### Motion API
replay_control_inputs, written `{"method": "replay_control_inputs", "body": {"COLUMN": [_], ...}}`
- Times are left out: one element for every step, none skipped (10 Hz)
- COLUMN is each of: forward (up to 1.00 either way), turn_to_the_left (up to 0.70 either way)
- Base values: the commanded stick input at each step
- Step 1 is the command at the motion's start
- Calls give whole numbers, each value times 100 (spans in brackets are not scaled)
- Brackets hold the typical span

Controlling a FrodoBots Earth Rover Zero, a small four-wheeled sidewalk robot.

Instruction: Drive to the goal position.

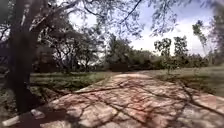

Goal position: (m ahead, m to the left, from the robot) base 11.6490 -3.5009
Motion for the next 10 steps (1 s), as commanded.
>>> {"method": "replay_control_inputs", "body": {"forward": [70, 70, 70, 70, 70, 70, 70, 70, 70, 70], "turn_to_the_left": [0, -3, -18, -35, -35, -35, -35, -29, -11, 0]}}
